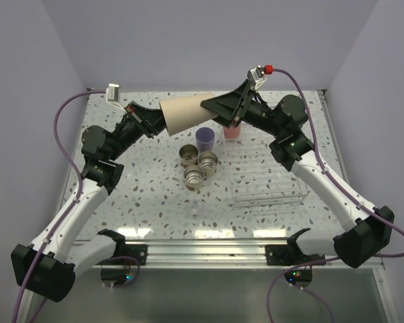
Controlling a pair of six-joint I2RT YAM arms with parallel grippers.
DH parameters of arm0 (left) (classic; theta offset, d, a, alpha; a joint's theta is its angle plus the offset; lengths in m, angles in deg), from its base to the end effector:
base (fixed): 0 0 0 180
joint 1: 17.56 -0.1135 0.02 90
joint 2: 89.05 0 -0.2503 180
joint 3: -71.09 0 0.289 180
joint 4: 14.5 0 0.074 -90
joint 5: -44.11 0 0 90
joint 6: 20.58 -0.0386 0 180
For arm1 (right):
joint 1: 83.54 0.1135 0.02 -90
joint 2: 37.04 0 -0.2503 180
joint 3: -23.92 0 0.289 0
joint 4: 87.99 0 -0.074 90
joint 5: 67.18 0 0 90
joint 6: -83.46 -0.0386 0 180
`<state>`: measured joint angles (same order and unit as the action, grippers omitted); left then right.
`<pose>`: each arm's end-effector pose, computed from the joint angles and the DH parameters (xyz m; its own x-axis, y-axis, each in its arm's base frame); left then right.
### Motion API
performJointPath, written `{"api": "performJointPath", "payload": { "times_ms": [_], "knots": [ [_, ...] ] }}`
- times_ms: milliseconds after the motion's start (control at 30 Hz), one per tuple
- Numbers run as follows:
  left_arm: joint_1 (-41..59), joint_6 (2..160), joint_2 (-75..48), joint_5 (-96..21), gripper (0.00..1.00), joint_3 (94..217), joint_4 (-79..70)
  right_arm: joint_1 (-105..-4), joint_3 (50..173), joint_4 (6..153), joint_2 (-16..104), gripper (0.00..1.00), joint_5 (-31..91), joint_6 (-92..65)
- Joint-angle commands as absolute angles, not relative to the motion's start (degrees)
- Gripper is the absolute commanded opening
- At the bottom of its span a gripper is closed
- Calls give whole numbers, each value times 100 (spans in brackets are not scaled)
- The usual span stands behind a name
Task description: Load the cups into the dish rack
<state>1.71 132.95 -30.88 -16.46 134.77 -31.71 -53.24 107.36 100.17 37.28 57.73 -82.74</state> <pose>0.2533 -0.1086 0.3955 -0.4778 -0.6589 -0.5810 0.6452 0.1857 -0.7411 0.2812 0.1899 0.4317 -0.7988 0.4556 -0.3929 -0.4603 -0.0424 0.8868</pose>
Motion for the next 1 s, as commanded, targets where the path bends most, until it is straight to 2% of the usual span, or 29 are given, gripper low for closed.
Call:
{"api": "performJointPath", "payload": {
  "times_ms": [0, 133, 167, 233, 267, 333, 367, 433, 467, 533, 567, 667, 967],
  "knots": [
    [177, 13182, -3157, -1434, 0, 13449, -3162, -5216, 10999, 10349, 3731, 28, 5674, -8230],
    [177, 12919, -3209, -1425, 0, 13519, -2470, -5216, 10990, 10147, 3661, 14, 5622, -8090],
    [177, 12727, -3270, -1468, 9, 13537, -2293, -5216, 10990, 10077, 3661, 11, 5604, -8011],
    [177, 12393, -3411, -1565, 16, 13607, -1698, -5225, 11025, 9885, 3617, 3, 5586, -7871],
    [177, 12287, -3473, -1652, 27, 13616, -1511, -5216, 11043, 9840, 3600, 0, 5560, -7826],
    [143, 11998, -3648, -1767, 38, 13668, -950, -5225, 11069, 9691, 3599, 0, 5560, -7712],
    [142, 11909, -3701, -1881, 53, 13686, -764, -5216, 11078, 9655, 3591, 0, 5560, -7686],
    [72, 11663, -3841, -1995, 62, 13756, -264, -5225, 11122, 9498, 3591, 0, 5560, -7563],
    [55, 11592, -3895, -2118, 72, 13765, 26, -5234, 11166, 9410, 3582, 0, 5543, -7501],
    [-33, 11391, -4000, -2207, 81, 13826, 474, -5278, 11314, 9068, 3582, 0, 5534, -7239],
    [-51, 11337, -4027, -2268, 89, 13844, 616, -5347, 11376, 8935, 3582, 0, 5525, -7150],
    [-156, 11161, -4150, -2434, 100, 13871, 1039, -5480, 11605, 8462, 3591, 0, 5534, -6807],
    [-227, 10546, -4045, -3216, 100, 14362, 2419, -6147, 12458, 6422, 3678, 0, 5043, -5199]
  ]
}}
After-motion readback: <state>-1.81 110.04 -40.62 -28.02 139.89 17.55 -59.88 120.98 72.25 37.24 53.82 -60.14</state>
